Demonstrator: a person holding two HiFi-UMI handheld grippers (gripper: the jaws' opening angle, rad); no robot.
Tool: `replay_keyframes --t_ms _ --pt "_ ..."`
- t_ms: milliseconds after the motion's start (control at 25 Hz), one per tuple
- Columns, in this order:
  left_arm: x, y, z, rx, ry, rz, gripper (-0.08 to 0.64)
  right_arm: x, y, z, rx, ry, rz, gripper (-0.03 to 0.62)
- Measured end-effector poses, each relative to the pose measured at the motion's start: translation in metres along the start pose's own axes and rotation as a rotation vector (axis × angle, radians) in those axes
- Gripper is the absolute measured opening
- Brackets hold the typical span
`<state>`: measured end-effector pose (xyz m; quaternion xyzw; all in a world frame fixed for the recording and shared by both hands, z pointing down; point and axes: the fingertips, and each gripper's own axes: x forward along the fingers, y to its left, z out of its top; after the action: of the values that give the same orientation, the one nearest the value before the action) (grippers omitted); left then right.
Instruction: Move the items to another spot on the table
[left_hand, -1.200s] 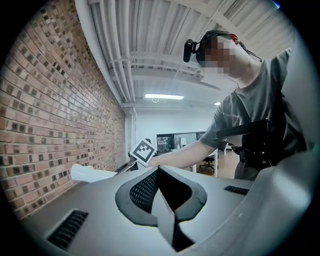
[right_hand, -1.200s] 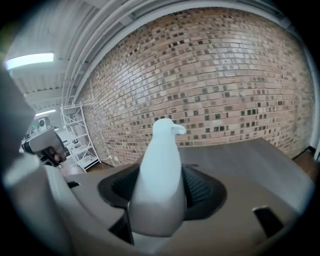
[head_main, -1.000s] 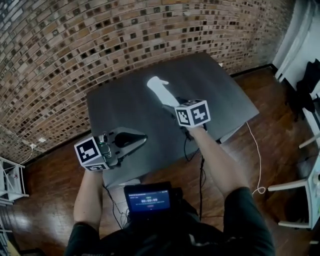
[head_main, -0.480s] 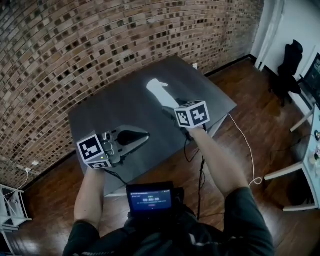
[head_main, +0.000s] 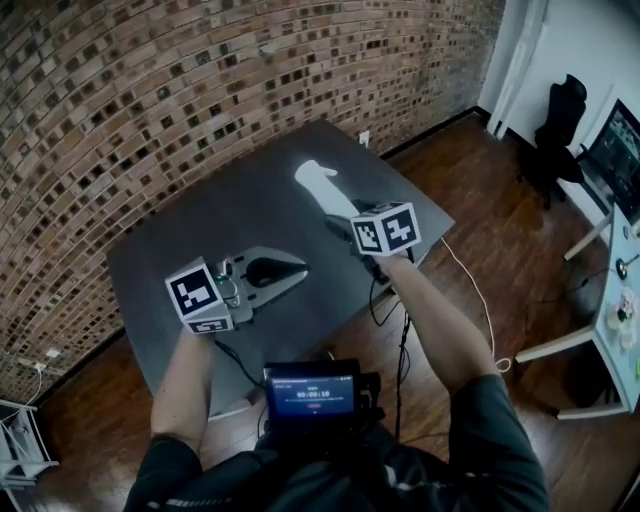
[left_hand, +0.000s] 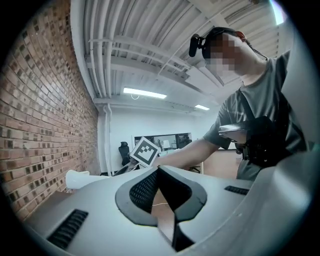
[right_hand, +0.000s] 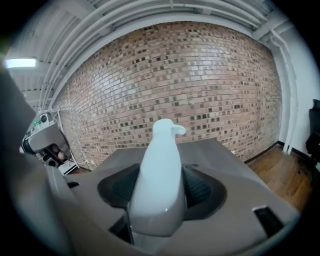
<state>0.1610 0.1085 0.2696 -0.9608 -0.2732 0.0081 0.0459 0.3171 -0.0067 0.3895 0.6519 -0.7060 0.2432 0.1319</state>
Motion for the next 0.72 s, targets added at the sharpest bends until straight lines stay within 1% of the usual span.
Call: replay_keyframes --t_ms 200,400,600,720 --pt "0.015 0.064 -0.009 -0.020 -0.026 0.029 -0.008 0.031 -0.044 0.025 -0.021 0.033 -0.003 0.275" --pt "0.023 0.121 -0.023 -0.036 -0.027 0.060 -0.008 0.074 -0.080 0.041 -0.028 0.066 0.016 0.275" --pt "0.027 0.166 -0.041 -0.077 -0.038 0.092 -0.008 0.111 -0.110 0.056 -0.040 0.078 0.018 0.275" --pt "0.026 0.182 -0.051 -0.107 -0.037 0.113 -0.008 0.132 -0.126 0.052 -0.044 0.120 0.020 0.275"
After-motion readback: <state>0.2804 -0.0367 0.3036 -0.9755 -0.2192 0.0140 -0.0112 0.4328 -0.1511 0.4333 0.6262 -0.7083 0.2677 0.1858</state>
